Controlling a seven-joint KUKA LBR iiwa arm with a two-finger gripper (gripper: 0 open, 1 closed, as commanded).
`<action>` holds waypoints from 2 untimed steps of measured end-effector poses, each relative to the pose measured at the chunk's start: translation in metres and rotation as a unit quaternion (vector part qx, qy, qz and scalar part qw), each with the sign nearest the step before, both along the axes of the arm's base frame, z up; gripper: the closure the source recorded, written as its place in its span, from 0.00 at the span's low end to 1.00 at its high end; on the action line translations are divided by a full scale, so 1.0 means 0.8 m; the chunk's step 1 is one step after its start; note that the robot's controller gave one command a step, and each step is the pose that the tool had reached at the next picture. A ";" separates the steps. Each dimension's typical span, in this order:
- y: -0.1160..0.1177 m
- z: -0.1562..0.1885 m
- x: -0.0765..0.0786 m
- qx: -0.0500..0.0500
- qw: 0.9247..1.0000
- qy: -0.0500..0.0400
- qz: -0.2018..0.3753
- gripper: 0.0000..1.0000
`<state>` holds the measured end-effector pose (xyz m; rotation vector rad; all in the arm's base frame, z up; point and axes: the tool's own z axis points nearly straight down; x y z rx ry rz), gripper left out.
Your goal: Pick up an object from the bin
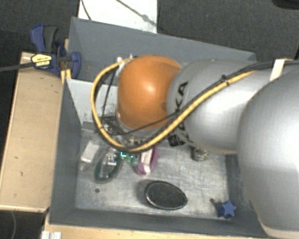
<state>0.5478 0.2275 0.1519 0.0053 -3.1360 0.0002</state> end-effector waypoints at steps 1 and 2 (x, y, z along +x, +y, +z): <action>-0.005 -0.090 0.030 0.001 0.991 -0.002 -0.137 0.00; -0.033 -0.101 -0.037 0.001 1.000 -0.005 -0.030 0.00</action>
Offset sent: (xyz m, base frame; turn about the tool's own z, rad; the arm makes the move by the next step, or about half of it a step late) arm 0.0239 -0.0047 -0.0725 0.2742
